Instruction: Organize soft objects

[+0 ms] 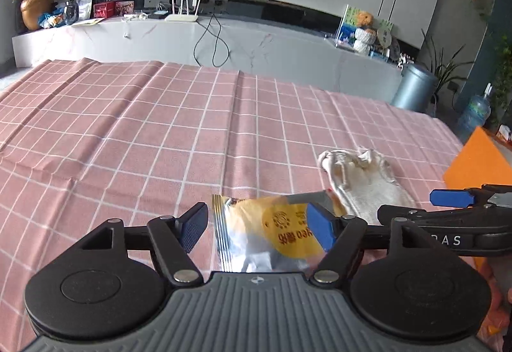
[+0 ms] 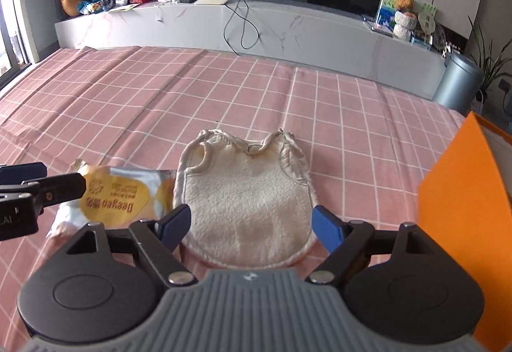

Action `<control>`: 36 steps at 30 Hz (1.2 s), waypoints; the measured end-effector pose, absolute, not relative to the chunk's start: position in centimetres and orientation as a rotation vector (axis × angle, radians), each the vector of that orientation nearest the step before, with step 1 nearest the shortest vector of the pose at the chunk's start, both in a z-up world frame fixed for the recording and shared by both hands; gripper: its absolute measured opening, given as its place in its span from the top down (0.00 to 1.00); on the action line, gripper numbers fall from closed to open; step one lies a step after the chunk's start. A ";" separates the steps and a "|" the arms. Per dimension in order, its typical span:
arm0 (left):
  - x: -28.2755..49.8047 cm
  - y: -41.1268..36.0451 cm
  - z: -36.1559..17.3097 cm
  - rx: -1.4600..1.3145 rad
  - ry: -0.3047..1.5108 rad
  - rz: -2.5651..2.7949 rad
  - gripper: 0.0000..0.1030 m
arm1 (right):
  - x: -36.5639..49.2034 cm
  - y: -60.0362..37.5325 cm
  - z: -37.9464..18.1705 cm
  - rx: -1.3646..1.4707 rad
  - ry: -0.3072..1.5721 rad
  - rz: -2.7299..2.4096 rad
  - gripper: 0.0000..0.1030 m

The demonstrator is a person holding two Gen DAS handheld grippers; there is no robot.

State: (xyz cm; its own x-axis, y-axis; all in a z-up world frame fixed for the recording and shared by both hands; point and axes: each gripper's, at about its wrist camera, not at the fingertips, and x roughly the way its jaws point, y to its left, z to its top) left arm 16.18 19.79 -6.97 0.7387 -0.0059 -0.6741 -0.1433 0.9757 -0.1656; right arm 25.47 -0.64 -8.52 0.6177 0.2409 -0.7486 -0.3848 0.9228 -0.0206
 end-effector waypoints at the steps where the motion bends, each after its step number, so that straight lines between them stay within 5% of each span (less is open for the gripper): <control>1: 16.7 20.1 -7.2 -0.228 0.751 0.074 0.20 | 26.0 -0.5 -8.9 -0.176 0.845 0.354 0.19; 6: 18.1 21.0 -8.0 -0.326 0.777 0.058 0.24 | 28.0 -0.4 -10.3 -0.110 0.928 0.354 0.21; 9: 18.3 20.8 -8.5 -0.309 0.797 0.061 0.30 | 27.9 0.0 -10.8 -0.110 0.939 0.382 0.34; 13: 17.6 20.5 -8.5 -0.295 0.813 0.045 0.40 | 26.6 1.4 -10.5 -0.185 0.913 0.455 0.74; 18: 15.7 20.2 -8.2 -0.290 0.860 0.055 0.49 | 25.1 3.0 -10.2 -0.246 0.907 0.505 0.96; 25: 11.7 20.8 -8.3 -0.325 0.925 0.097 0.58 | 22.2 3.7 -9.9 -0.276 0.903 0.581 1.00; 36: 8.4 18.9 -8.4 -0.323 0.981 0.042 0.58 | 16.5 2.4 -9.7 -0.286 0.940 0.666 1.00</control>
